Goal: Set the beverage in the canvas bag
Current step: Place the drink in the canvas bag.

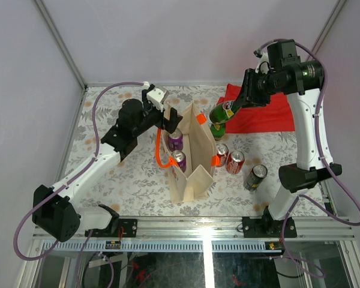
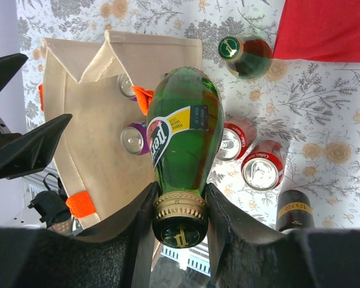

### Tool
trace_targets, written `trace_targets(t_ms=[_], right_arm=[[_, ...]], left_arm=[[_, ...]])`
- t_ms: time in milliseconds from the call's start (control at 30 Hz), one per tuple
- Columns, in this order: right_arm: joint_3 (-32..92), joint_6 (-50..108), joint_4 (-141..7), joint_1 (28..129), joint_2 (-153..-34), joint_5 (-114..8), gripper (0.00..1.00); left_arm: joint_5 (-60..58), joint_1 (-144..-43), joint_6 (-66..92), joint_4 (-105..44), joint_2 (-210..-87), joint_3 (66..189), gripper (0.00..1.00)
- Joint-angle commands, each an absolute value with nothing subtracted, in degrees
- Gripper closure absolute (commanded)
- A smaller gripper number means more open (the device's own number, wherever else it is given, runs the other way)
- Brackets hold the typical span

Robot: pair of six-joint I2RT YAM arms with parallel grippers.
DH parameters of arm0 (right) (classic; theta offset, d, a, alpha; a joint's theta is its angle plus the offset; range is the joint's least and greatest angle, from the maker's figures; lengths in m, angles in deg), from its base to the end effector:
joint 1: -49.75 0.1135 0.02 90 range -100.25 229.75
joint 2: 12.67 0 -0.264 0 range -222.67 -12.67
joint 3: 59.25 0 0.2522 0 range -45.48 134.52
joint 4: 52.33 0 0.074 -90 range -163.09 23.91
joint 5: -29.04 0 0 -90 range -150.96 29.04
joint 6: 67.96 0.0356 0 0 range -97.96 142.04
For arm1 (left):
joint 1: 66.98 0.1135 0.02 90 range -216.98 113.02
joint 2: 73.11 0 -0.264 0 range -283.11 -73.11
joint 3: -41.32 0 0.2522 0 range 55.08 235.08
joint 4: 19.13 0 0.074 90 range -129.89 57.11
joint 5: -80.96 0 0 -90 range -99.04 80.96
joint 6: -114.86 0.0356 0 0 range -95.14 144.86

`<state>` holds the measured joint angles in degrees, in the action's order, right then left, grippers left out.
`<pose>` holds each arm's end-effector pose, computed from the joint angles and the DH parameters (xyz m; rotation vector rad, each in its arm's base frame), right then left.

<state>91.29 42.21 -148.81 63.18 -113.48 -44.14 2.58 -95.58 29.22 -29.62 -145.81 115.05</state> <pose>0.2958 0.0812 0.4865 0.0007 2.4335 0.6222 0.2609 -0.1504 0.3522 0.6414 1.6360 -0.4856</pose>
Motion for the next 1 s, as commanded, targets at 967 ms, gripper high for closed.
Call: trace_targets(t_ms=[967], right_arm=[[90.0, 46.4, -133.1, 66.7, -105.4, -34.2, 1.0]], left_arm=[[2.9, -96.2, 29.0, -28.4, -145.7, 115.6, 0.0]])
